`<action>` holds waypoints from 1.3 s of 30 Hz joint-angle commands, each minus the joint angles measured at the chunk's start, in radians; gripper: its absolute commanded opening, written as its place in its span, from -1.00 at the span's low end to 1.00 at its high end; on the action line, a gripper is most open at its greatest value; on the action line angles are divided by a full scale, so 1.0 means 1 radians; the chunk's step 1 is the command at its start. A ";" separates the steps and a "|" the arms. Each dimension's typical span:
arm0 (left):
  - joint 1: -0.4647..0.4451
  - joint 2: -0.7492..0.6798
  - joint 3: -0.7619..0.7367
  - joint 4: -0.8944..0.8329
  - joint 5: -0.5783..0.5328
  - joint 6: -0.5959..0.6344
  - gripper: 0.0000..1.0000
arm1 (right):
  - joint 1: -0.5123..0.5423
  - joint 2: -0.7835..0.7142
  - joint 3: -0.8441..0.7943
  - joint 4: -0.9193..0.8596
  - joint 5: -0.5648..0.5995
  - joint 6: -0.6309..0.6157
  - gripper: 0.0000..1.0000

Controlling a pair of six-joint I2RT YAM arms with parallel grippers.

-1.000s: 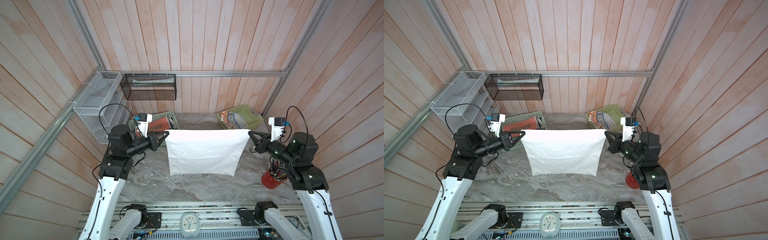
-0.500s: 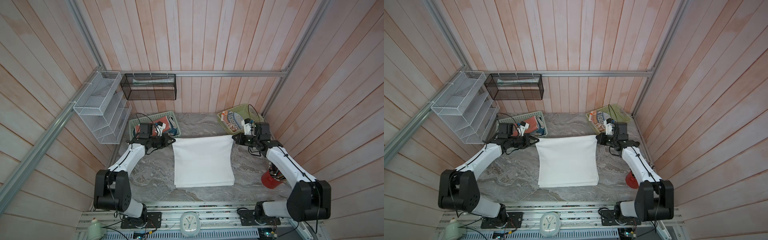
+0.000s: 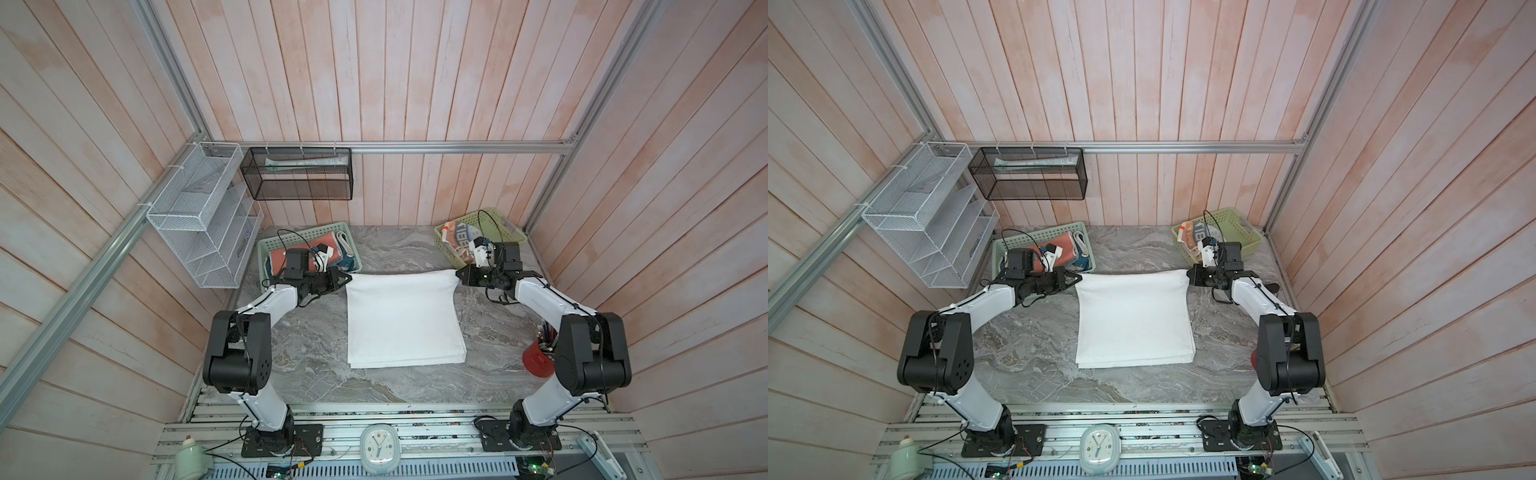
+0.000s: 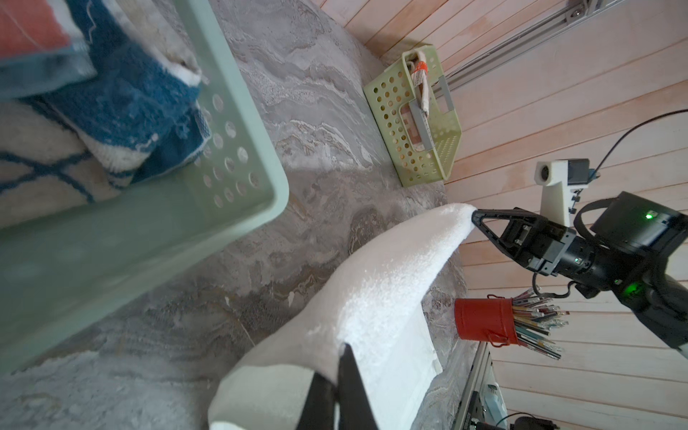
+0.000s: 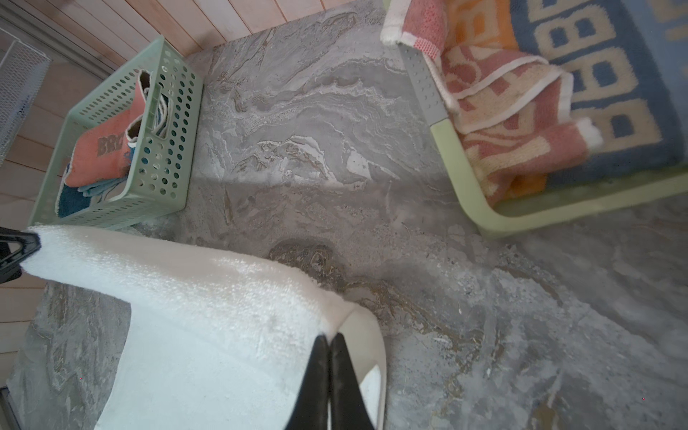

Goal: Fold and stack the towels

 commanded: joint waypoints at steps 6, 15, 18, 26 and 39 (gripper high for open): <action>-0.011 -0.219 -0.304 0.074 -0.018 -0.049 -1.00 | -0.005 -0.236 -0.276 -0.006 0.006 0.107 -1.00; -0.096 -0.362 -0.515 0.109 -0.044 -0.148 -1.00 | -0.004 -0.377 -0.406 -0.132 0.021 0.227 -1.00; -0.096 -0.430 -0.534 0.062 -0.058 -0.149 -1.00 | -0.004 -0.441 -0.420 -0.176 0.023 0.246 -1.00; -0.099 -0.539 -0.551 -0.073 -0.070 -0.165 -1.00 | -0.004 -0.540 -0.388 -0.357 0.062 0.251 -1.00; -0.126 -0.591 -0.644 -0.204 -0.183 -0.307 -0.30 | 0.021 -0.591 -0.492 -0.408 0.087 0.338 -0.41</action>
